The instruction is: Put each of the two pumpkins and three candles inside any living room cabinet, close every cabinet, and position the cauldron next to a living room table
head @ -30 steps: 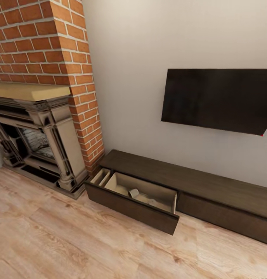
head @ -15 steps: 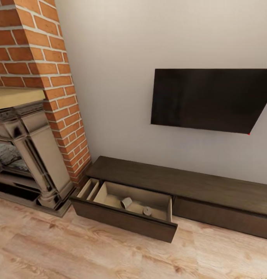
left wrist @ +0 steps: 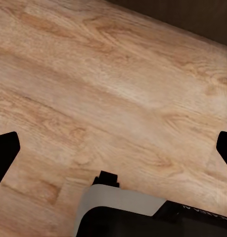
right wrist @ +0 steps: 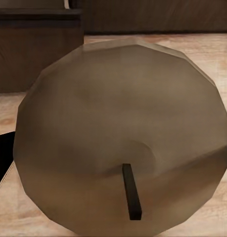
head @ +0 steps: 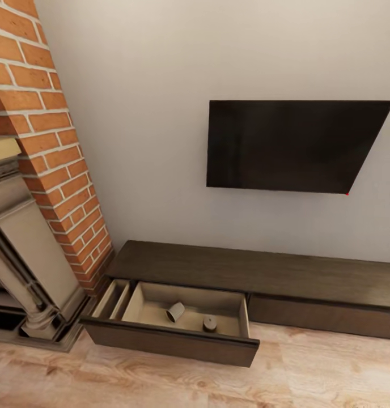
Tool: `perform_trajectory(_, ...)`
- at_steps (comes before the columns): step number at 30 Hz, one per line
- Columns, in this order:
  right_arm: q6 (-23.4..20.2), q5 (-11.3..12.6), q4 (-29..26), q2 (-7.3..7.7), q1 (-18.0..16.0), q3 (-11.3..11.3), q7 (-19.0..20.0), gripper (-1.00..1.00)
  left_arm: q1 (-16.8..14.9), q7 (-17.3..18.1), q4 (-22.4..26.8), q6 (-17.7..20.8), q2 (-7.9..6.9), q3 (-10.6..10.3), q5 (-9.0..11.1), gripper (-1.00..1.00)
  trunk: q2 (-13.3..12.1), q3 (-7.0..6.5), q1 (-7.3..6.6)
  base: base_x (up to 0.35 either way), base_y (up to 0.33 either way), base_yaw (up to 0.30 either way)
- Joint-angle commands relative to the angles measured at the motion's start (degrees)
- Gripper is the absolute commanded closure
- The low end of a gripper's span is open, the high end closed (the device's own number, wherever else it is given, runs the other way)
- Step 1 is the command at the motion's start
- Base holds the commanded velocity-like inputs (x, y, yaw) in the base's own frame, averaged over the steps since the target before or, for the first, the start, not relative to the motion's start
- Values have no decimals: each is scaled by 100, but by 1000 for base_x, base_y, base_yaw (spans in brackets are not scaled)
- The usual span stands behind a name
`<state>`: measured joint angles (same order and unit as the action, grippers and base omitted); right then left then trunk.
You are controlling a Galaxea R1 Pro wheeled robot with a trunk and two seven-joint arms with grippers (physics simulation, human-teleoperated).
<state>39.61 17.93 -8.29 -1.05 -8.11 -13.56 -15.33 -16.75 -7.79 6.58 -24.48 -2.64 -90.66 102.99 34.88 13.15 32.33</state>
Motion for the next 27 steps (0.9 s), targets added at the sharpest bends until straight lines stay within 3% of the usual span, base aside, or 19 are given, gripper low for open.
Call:
perform_trajectory(1, 21, 35, 3, 0, -6, -50, -22, 100, -4, -56, 28, -27, -9, -48, 14, -100, 7, 8, 5, 282, 234, -267)
perform_trajectory(6, 21, 35, 3, -4, -6, -54, -22, 100, -20, -33, 43, -566, -2, -63, -3, -100, 7, 9, 5, 201, 171, -206)
perform_trajectory(18, 22, 23, 3, 3, -6, -53, -22, 100, -5, -23, 82, -1063, 43, -80, -30, -100, 7, 9, 5, 12, 10, -13)
perform_trajectory(19, 7, 42, -354, 20, -6, -23, -80, 100, -4, -37, 91, -1263, 172, -571, -364, -100, 7, 9, 5, 0, 0, 0)
perform_trajectory(20, -20, 45, -518, 29, -6, -17, -109, 100, -4, -46, 90, -1282, 236, -617, -416, -100, 7, 9, 5, 0, 0, 0)
perform_trajectory(22, -239, 52, -1168, 55, -124, -8, -451, 100, -20, -70, 82, -1289, 569, -688, -495, -100, 7, 9, 5, 0, 0, 0)
perform_trajectory(23, -360, 52, -1270, 78, -255, -7, -580, 100, -103, -72, 81, -1279, 668, -693, -501, -100, 7, 9, 5, 0, 0, 0)
perform_trajectory(27, -624, 58, -1353, 175, -580, -2, -700, 100, -459, -73, 81, -1237, 893, -697, -506, -100, 7, 9, 5, 0, 0, 0)
